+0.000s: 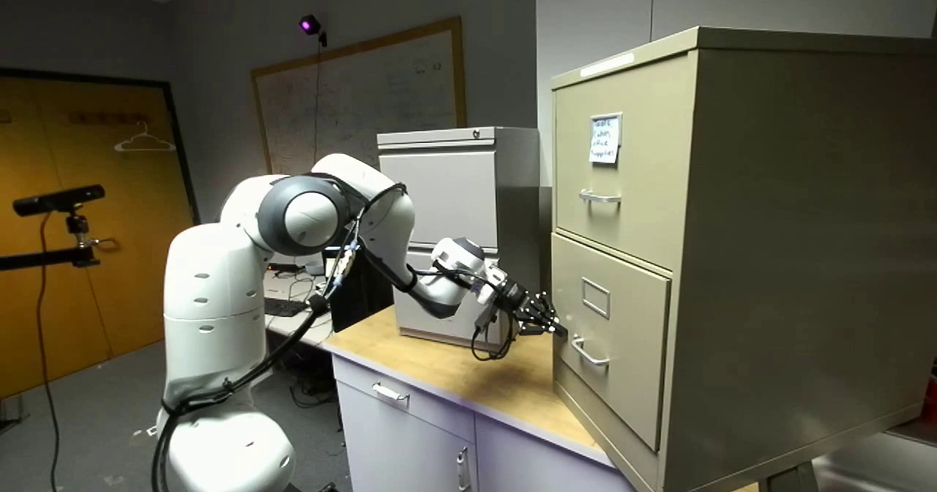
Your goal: Close the bottom drawer
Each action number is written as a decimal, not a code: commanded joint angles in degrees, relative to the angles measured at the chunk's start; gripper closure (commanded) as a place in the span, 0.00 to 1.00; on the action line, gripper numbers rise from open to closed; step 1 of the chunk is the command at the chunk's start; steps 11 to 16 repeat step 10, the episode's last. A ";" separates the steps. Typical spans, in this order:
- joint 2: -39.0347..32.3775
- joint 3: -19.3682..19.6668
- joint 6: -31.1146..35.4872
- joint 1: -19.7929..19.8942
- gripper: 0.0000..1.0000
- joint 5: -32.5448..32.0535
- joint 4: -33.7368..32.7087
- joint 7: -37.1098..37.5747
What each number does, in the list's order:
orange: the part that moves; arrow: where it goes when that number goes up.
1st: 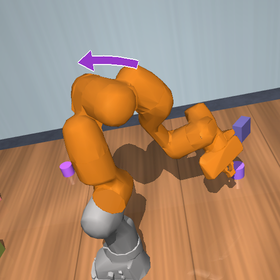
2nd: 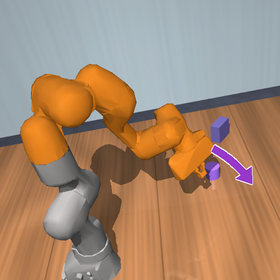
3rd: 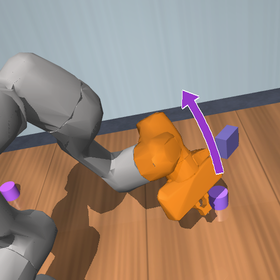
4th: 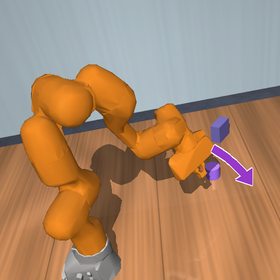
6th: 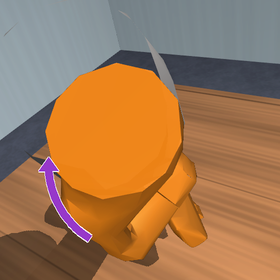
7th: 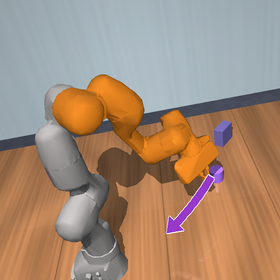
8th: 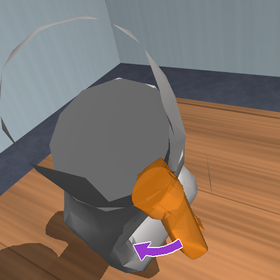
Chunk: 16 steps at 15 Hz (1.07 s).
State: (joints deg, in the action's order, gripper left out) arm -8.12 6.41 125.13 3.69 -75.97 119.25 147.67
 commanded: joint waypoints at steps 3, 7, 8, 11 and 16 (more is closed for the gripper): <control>-5.28 0.64 3.76 1.59 1.00 -11.35 -8.39 -0.67; -5.36 0.43 6.00 2.00 1.00 -14.22 -7.36 -0.09; -5.21 0.42 6.42 2.10 1.00 -14.74 -7.03 -0.14; -4.86 0.41 8.08 2.47 1.00 -14.96 -6.24 -0.98; -4.86 0.41 8.08 2.47 1.00 -14.96 -6.24 -0.98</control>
